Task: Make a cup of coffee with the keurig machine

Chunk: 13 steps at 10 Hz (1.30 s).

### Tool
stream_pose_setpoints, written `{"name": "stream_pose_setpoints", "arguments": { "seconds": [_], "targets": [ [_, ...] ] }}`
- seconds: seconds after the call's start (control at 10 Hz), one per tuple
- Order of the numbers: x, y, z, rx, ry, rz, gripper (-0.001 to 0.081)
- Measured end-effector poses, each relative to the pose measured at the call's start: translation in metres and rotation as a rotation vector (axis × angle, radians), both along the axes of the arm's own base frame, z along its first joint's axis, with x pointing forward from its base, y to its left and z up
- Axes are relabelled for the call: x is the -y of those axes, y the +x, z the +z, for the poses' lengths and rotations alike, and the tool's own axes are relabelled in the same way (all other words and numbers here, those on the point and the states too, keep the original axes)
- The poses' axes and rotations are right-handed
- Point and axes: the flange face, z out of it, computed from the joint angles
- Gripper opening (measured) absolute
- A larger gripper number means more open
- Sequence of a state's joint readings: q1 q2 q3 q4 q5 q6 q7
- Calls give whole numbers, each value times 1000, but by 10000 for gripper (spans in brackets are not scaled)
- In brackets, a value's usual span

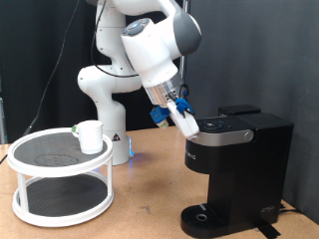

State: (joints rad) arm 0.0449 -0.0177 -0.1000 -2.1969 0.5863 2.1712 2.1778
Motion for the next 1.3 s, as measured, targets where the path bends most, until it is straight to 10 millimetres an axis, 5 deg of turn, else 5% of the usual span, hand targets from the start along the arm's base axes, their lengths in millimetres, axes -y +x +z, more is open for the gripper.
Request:
{"name": "stream_pose_setpoints", "arguments": {
  "seconds": [0.5,1.3],
  "targets": [
    [0,-3,1,54,30,81,0],
    [22,-40,27,122,81,117,0]
  ]
}}
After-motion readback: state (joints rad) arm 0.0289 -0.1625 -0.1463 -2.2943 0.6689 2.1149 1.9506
